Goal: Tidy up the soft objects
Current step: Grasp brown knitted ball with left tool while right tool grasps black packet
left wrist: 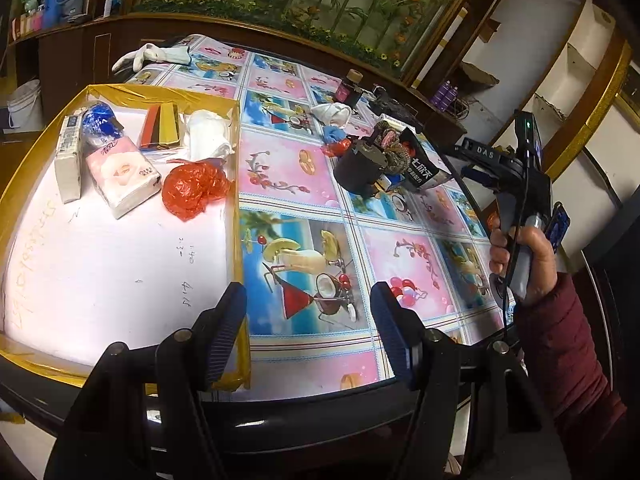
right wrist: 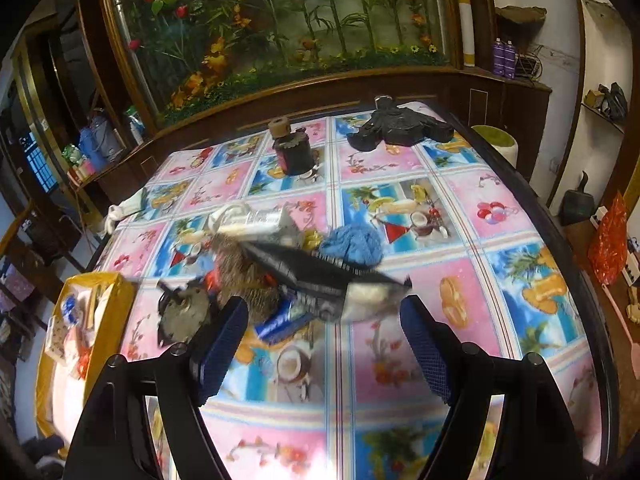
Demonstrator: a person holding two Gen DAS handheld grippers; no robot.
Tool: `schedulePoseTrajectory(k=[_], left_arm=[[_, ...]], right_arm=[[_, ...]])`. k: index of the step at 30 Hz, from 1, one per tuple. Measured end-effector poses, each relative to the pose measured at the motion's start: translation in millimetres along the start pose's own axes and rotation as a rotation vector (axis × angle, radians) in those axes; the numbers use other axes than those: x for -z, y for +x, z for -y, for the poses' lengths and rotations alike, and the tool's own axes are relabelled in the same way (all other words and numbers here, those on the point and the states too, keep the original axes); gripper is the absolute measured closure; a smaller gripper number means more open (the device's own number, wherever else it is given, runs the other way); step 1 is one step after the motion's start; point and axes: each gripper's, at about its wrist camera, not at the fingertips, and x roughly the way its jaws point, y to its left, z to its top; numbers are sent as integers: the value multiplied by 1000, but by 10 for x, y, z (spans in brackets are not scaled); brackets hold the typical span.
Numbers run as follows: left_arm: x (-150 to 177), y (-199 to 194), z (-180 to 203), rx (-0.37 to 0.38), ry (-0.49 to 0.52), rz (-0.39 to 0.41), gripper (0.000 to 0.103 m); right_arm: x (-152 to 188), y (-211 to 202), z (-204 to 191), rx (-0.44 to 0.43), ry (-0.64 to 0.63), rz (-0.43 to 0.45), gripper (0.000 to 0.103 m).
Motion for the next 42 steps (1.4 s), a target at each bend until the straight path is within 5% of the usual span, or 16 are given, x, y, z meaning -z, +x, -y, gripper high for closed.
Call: schedulePoseTrajectory(k=[11, 14, 15, 16, 21, 24, 29, 34, 42], left_arm=[[-53, 257, -33, 18, -9, -50, 40], [-68, 267, -25, 25, -4, -56, 40], [-69, 270, -31, 29, -5, -56, 40], [-71, 272, -35, 30, -5, -57, 40], [-51, 252, -24, 42, -5, -55, 40], [-29, 229, 8, 52, -4, -53, 40], [39, 171, 80, 56, 9, -55, 40], [92, 120, 181, 46, 30, -53, 40], [125, 358, 528, 27, 125, -109, 40]], right_arm=[[-855, 975, -331, -17, 16, -143, 23], [-852, 1332, -490, 29, -63, -269, 36], [-817, 1398, -520, 41, -91, -297, 51], [-777, 1420, -530, 38, -109, -312, 56], [-551, 1242, -451, 22, -129, -340, 64], [-313, 1065, -373, -35, -132, -371, 64], [50, 738, -307, -276, -89, -404, 64], [136, 340, 34, -141, -48, -223, 39], [379, 200, 271, -75, 18, -162, 26]])
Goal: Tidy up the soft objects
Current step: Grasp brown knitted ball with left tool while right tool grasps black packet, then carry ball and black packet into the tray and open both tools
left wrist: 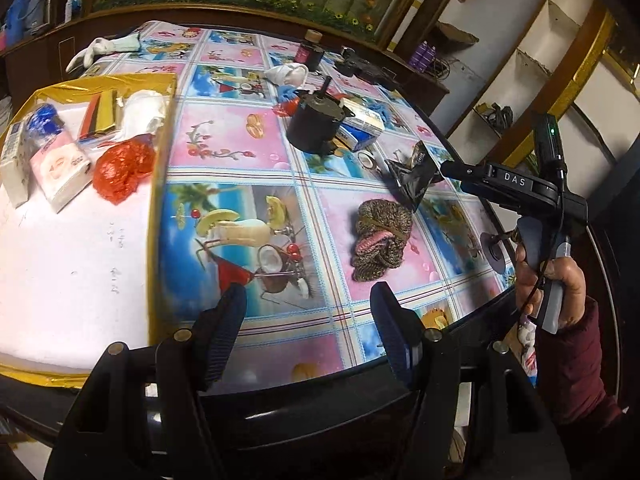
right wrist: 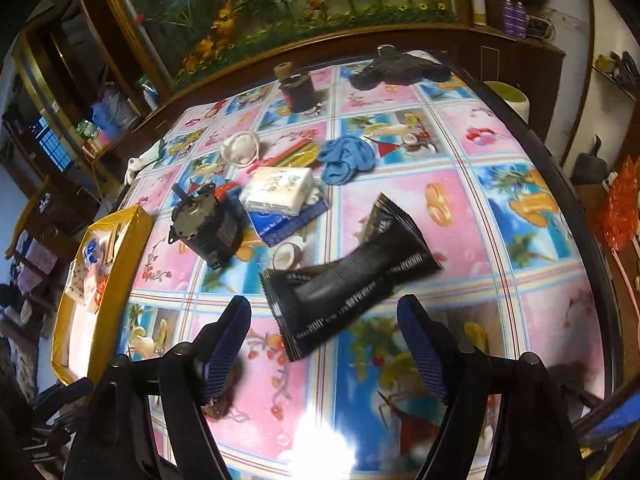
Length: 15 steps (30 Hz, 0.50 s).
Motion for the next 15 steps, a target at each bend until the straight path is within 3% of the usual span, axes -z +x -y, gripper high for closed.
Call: schedulePoseTrajectory(k=[8, 12, 15], left_arm=[[-287, 641, 540, -22, 143, -53, 40], [-422, 1029, 647, -18, 145, -101, 40], [-469, 1239, 732, -63, 175, -124, 40]], right_arm=[[425, -148, 108, 0, 47, 20, 24], [418, -43, 300, -54, 149, -7, 24], [351, 90, 459, -105, 240, -28, 23]])
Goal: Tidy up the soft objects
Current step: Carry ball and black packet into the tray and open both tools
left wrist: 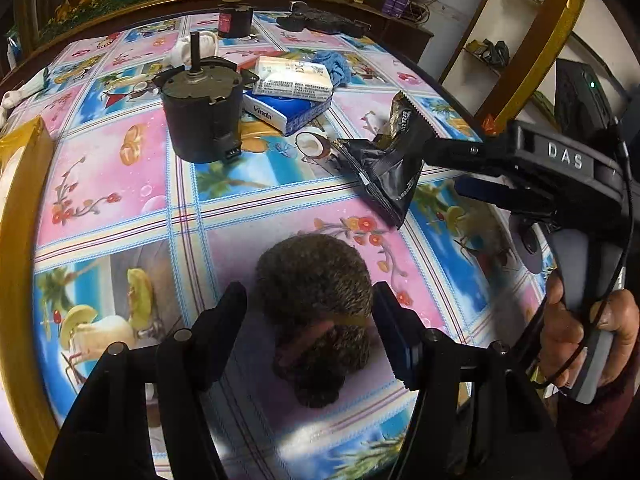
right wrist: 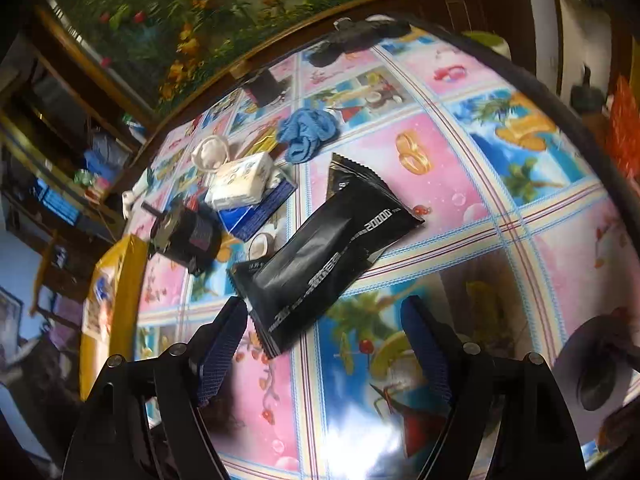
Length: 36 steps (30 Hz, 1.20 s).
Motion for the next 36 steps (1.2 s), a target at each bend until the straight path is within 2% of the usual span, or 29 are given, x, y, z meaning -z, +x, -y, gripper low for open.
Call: schedulePoseTrajectory(k=[3, 6, 8, 11, 12, 13, 14, 16, 20, 23, 25, 29, 33, 36], left_arm=[[-35, 58, 79, -46, 33, 10, 30], [-34, 70, 95, -48, 44, 21, 30], [-21, 46, 65, -54, 40, 33, 54], [-12, -10, -57, 6, -20, 33, 55], [5, -55, -100, 15, -37, 43, 55], [20, -97, -123, 22, -48, 52, 55], [42, -155, -158, 37, -64, 62, 55], [86, -274, -226, 68, -92, 79, 55], [207, -602, -431, 125, -151, 123, 55], [326, -930, -673, 135, -190, 175, 55], [409, -1159, -883, 97, -211, 214, 55], [577, -1497, -1488, -69, -287, 252, 54], [687, -1555, -2165, -228, -403, 217, 54], [720, -1478, -2554, -304, -462, 168, 54]], right_arm=[[-99, 131, 97, -10, 64, -11, 23], [-181, 252, 81, -24, 90, -3, 22], [-205, 330, -6, -11, 74, -6, 22], [-205, 437, -186, 51, 15, 6, 23], [-195, 470, -250, 80, -16, 10, 31], [-179, 502, -319, 103, -43, 11, 56], [-167, 540, -373, 118, -68, 2, 68], [-125, 528, -429, 106, -87, 11, 73], [-53, 387, -519, 99, -115, 33, 74], [-11, 194, -605, 83, -135, 58, 74], [18, 52, -703, 59, -153, 70, 74], [90, -128, -1035, -6, -216, 74, 74], [190, -91, -1481, -97, -280, 29, 74], [272, 55, -1850, -158, -322, -31, 74]])
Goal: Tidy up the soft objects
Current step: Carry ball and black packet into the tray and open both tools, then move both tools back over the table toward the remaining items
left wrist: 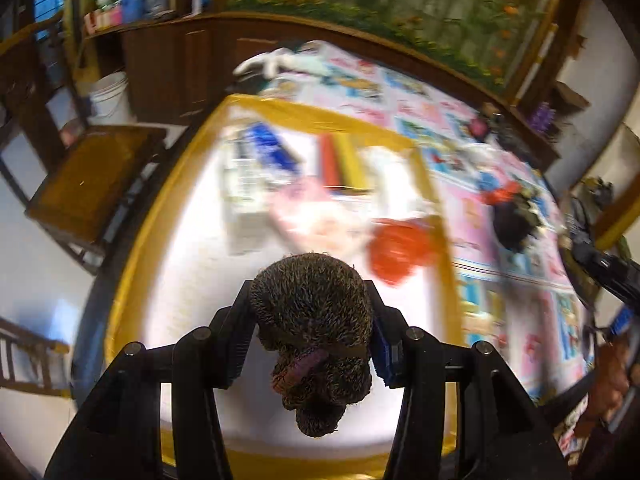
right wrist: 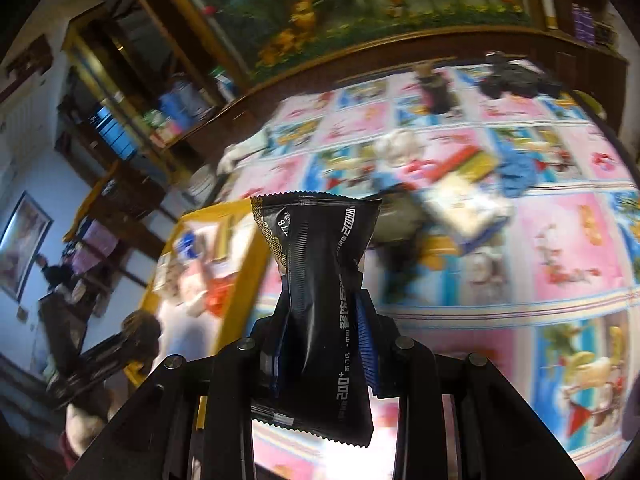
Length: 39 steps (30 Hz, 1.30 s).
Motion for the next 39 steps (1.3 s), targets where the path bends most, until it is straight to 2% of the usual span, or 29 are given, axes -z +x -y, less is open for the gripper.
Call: schedulePoseTrajectory(k=[3, 7, 9, 10, 14, 20, 24, 26, 27, 28, 30, 31, 33, 36, 37, 39], left_arm=[[-127, 246, -184, -59, -28, -34, 54], [-254, 535, -360, -118, -43, -86, 49], [-274, 503, -363, -80, -67, -79, 48], [-267, 439, -363, -42, -77, -63, 48], [-208, 53, -389, 0, -90, 32, 48], [-24, -464, -504, 58, -147, 181, 40], [50, -589, -582, 86, -206, 215, 40], [108, -646, -620, 97, -233, 226, 40], [134, -667, -629, 92, -242, 228, 40], [144, -676, -617, 87, -245, 229, 40], [188, -720, -579, 73, -244, 241, 40], [201, -735, -544, 67, -240, 246, 40], [218, -774, -424, 63, -222, 259, 40], [261, -906, -162, 29, -162, 313, 40], [274, -966, -64, 6, -136, 339, 40], [334, -1148, 215, -84, -63, 436, 40]], right_arm=[[-27, 262, -372, -62, -43, -66, 74], [-31, 624, -830, -104, -109, -148, 73], [18, 847, -1044, -118, -141, -208, 73], [42, 946, -1128, -126, -153, -237, 73], [172, 1339, -1407, -123, -223, -348, 73], [241, 1794, -1675, -76, -280, -425, 73], [126, 1921, -1793, -13, -342, -353, 70], [153, 1839, -1863, -9, -365, -326, 65], [160, 1794, -1861, -31, -363, -317, 58], [171, 1728, -1849, -58, -355, -306, 47], [176, 1540, -1770, -90, -350, -268, 33], [187, 1419, -1738, -95, -358, -237, 32], [225, 1174, -1647, -86, -384, -185, 31], [286, 760, -1510, -59, -407, -72, 22], [319, 611, -1445, -45, -412, -34, 18], [366, 293, -1290, -8, -420, 62, 15]])
